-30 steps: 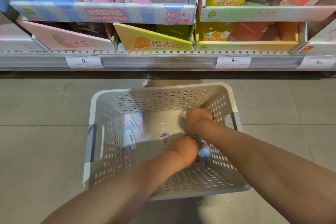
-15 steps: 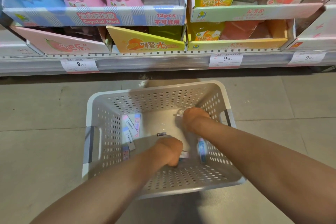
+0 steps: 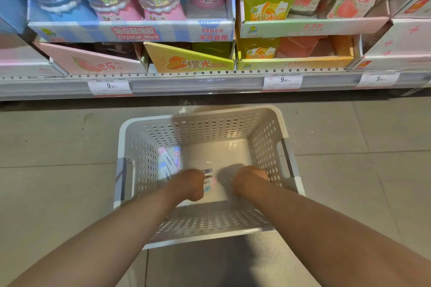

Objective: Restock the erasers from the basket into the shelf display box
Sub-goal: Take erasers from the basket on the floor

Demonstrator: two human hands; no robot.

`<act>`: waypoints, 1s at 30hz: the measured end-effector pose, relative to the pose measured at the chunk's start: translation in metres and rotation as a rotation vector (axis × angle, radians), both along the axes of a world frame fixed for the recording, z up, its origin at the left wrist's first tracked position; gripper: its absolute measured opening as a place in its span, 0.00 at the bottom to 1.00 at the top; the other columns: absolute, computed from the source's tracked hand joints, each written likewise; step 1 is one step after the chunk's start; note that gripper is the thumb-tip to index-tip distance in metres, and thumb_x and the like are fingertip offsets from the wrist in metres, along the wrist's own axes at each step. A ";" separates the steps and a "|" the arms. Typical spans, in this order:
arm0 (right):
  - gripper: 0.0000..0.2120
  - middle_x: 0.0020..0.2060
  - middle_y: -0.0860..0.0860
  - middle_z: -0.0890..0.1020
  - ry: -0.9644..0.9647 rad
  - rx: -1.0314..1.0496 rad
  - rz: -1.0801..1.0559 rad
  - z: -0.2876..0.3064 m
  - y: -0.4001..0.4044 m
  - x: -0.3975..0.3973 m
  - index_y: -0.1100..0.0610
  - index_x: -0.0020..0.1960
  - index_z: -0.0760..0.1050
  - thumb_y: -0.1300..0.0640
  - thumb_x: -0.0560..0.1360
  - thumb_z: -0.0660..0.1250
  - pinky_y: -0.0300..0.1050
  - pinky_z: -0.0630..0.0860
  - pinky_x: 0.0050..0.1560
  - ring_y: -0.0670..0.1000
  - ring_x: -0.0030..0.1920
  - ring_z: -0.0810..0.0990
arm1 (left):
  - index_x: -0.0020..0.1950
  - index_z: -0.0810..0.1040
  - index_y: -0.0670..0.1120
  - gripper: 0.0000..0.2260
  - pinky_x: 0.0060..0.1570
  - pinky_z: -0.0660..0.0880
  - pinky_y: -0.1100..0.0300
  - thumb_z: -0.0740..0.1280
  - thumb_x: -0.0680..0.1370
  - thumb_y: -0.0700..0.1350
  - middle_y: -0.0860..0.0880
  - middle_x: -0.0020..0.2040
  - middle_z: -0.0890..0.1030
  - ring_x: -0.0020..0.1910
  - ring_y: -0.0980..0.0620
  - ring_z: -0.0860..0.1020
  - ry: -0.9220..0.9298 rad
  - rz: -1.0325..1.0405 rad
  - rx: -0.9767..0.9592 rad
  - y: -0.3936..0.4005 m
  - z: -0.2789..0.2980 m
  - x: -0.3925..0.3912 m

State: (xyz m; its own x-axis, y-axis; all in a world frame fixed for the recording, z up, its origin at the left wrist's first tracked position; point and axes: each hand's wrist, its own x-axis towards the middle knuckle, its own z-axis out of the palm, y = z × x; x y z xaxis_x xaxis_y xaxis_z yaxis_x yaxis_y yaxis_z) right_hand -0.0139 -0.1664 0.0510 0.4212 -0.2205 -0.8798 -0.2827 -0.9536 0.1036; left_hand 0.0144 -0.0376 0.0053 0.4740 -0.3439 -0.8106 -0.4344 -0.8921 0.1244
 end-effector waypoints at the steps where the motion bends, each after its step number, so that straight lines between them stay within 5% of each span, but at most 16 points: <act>1: 0.18 0.69 0.57 0.68 -0.006 -0.009 -0.002 -0.001 0.000 -0.002 0.64 0.68 0.64 0.61 0.80 0.52 0.49 0.67 0.66 0.57 0.69 0.68 | 0.56 0.73 0.37 0.12 0.48 0.74 0.55 0.62 0.76 0.41 0.41 0.54 0.78 0.53 0.43 0.78 -0.005 0.047 -0.013 0.002 0.000 0.000; 7: 0.16 0.66 0.58 0.72 -0.151 -0.047 -0.056 -0.012 -0.005 -0.008 0.65 0.65 0.68 0.62 0.79 0.53 0.48 0.69 0.64 0.56 0.66 0.71 | 0.58 0.71 0.38 0.16 0.45 0.71 0.57 0.65 0.76 0.48 0.40 0.57 0.78 0.54 0.43 0.77 0.001 0.252 -0.129 0.007 0.001 0.000; 12: 0.15 0.63 0.57 0.75 -0.170 -0.023 -0.168 -0.037 -0.006 -0.008 0.62 0.64 0.70 0.62 0.78 0.57 0.48 0.74 0.59 0.56 0.63 0.74 | 0.56 0.72 0.36 0.19 0.39 0.69 0.59 0.67 0.75 0.50 0.42 0.48 0.77 0.43 0.47 0.74 0.097 0.399 -0.235 0.009 0.003 0.004; 17: 0.13 0.59 0.60 0.78 -0.234 0.082 -0.212 -0.039 -0.008 -0.007 0.61 0.60 0.72 0.59 0.77 0.59 0.49 0.76 0.54 0.60 0.59 0.77 | 0.35 0.67 0.46 0.14 0.27 0.66 0.61 0.66 0.75 0.51 0.49 0.32 0.71 0.29 0.52 0.71 0.112 0.481 -0.328 0.014 0.005 0.013; 20: 0.13 0.56 0.59 0.79 -0.283 0.156 -0.271 -0.036 -0.008 -0.006 0.60 0.59 0.72 0.57 0.78 0.57 0.46 0.75 0.52 0.59 0.57 0.78 | 0.32 0.65 0.47 0.16 0.27 0.64 0.62 0.66 0.76 0.51 0.50 0.30 0.70 0.27 0.53 0.69 0.092 0.518 -0.377 0.015 0.015 0.022; 26: 0.07 0.46 0.57 0.81 -0.391 0.316 -0.452 0.014 -0.003 0.004 0.57 0.44 0.74 0.54 0.75 0.61 0.44 0.76 0.47 0.57 0.51 0.81 | 0.37 0.70 0.44 0.13 0.28 0.64 0.60 0.67 0.75 0.51 0.48 0.32 0.71 0.28 0.52 0.69 0.042 0.612 -0.408 0.022 0.054 0.037; 30: 0.08 0.38 0.57 0.79 -0.467 0.392 -0.536 0.088 -0.007 0.009 0.60 0.37 0.74 0.55 0.70 0.67 0.39 0.69 0.31 0.52 0.35 0.76 | 0.30 0.68 0.45 0.16 0.23 0.63 0.64 0.65 0.76 0.47 0.48 0.26 0.70 0.22 0.52 0.67 0.048 0.745 -0.502 0.028 0.125 0.036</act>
State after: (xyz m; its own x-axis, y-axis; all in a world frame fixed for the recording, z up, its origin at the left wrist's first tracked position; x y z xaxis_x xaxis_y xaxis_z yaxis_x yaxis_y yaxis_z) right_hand -0.0052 -0.1736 0.1390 0.6885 -0.2086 -0.6946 -0.6430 -0.6185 -0.4516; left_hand 0.0501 -0.0093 0.1301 0.6852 -0.2801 -0.6723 0.2506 -0.7761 0.5787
